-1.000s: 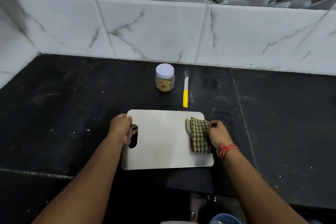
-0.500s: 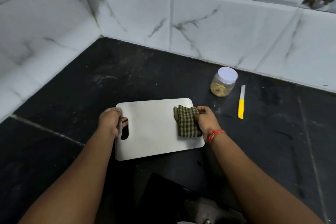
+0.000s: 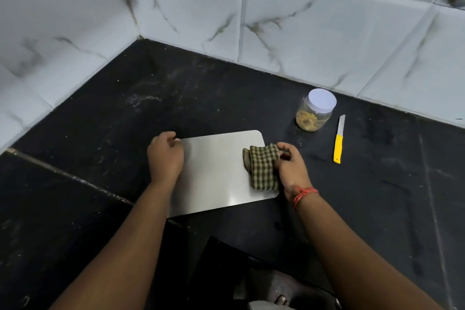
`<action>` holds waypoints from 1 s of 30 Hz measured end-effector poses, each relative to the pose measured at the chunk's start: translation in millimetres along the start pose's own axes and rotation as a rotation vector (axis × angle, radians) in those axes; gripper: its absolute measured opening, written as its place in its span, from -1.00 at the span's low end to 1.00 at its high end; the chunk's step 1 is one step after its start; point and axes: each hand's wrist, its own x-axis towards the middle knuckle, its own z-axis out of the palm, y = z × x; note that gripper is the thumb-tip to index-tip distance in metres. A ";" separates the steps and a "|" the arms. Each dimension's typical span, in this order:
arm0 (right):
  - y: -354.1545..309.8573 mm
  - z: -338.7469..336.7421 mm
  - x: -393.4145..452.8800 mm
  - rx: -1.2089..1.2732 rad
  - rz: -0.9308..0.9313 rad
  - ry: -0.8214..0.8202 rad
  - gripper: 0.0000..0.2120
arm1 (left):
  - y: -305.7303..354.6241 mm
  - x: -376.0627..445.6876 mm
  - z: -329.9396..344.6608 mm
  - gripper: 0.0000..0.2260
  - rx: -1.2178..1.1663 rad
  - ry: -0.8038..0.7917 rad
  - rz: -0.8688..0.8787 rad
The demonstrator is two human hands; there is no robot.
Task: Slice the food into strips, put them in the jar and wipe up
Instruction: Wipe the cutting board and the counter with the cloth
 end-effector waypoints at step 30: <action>87.8 -127.5 -44.9 -1.466 -0.912 -0.304 -0.39 | 2.4 -155.6 133.1 -0.39 0.921 -0.365 0.643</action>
